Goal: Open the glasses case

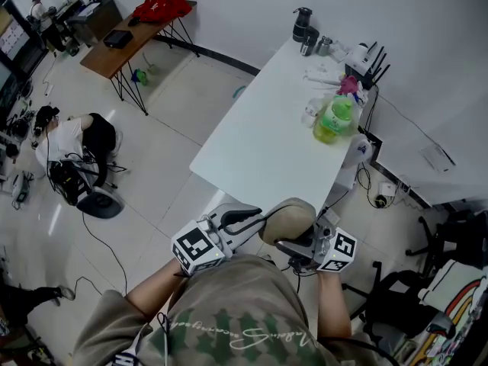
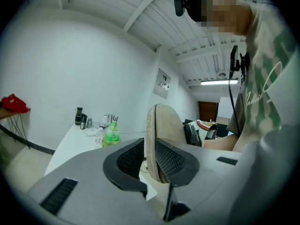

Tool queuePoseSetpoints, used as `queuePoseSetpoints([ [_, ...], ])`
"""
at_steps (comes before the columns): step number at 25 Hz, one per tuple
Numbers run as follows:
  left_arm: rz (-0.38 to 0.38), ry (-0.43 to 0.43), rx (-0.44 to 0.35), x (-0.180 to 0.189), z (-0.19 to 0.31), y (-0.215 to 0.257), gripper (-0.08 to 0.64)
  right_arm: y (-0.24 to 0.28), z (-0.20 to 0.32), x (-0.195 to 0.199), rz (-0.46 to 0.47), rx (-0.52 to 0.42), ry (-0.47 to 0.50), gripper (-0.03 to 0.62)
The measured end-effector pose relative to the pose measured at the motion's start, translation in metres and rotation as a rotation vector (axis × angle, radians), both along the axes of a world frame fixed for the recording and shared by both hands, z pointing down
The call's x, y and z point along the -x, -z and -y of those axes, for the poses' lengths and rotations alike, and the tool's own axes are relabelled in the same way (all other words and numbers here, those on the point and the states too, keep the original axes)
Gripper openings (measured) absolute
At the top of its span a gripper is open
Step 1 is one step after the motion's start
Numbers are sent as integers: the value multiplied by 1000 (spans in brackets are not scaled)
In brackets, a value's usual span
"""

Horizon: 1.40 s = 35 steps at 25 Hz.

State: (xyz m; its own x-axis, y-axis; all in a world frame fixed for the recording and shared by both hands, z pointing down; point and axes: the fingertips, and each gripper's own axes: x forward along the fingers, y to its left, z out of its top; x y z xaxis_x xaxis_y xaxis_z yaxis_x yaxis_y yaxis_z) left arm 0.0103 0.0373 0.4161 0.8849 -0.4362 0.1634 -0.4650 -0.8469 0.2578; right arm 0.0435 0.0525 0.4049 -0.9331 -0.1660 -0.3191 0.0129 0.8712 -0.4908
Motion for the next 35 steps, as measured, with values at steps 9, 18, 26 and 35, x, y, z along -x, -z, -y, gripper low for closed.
queuePoseSetpoints([
  [9, -23, -13, -20, 0, -4, 0, 25, 5, 4, -6, 14, 1, -51, 301],
  [18, 74, 20, -68, 7, -5, -7, 26, 21, 32, -26, -37, 1, -238, 301],
  [26, 246, 10, -209, 4, -2, -13, 31, 12, 28, -25, -33, 27, -214, 299],
  [35, 106, 48, -195, 5, 1, -1, 34, 15, 33, -27, 4, 24, -217, 301],
])
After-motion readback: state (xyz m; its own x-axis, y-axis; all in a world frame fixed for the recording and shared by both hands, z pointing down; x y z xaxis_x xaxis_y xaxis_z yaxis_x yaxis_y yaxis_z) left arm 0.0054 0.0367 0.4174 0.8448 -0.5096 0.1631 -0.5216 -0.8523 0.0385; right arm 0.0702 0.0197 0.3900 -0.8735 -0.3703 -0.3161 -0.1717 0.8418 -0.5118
